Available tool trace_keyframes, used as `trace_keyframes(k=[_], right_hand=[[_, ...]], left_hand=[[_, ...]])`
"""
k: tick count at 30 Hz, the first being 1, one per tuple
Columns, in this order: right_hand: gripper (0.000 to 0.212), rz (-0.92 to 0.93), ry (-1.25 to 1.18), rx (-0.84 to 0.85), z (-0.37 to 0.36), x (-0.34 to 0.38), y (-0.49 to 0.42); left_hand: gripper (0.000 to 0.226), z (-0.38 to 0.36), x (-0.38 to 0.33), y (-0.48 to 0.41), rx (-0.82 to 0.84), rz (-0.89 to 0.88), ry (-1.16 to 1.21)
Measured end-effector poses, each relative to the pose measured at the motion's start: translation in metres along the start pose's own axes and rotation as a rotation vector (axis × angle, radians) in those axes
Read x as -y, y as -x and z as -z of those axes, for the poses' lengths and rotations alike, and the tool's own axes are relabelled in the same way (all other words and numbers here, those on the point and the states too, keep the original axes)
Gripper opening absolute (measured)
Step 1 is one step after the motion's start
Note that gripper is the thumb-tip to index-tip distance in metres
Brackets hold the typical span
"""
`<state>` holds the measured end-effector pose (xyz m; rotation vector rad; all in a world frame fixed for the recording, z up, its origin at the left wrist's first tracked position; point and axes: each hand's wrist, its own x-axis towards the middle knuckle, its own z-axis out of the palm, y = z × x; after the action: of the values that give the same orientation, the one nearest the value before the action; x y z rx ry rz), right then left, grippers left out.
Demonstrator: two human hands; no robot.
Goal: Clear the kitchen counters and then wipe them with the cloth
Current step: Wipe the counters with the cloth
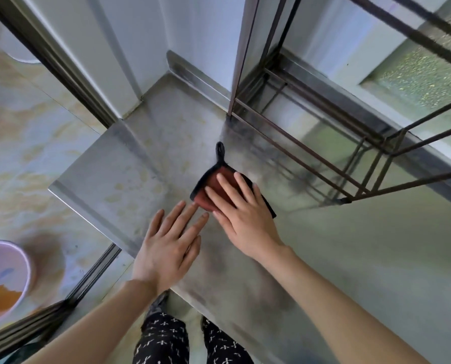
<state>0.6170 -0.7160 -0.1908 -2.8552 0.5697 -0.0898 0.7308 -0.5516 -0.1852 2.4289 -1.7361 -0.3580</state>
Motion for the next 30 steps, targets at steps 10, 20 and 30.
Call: trace_keyframes(k=[10, 20, 30], right_hand=[[0.045, -0.227, -0.005, -0.017, 0.008, -0.012, -0.020], [0.044, -0.555, 0.049, -0.123, 0.005, 0.002, 0.033], [0.045, -0.477, 0.066, -0.073, -0.021, 0.116, 0.050]], left_hand=[[0.042, 0.001, 0.001, 0.000, -0.024, -0.008, 0.097], [0.044, 0.048, 0.067, -0.004, -0.011, -0.198, 0.204], [0.043, 0.078, 0.181, -0.058, -0.079, -0.301, 0.027]])
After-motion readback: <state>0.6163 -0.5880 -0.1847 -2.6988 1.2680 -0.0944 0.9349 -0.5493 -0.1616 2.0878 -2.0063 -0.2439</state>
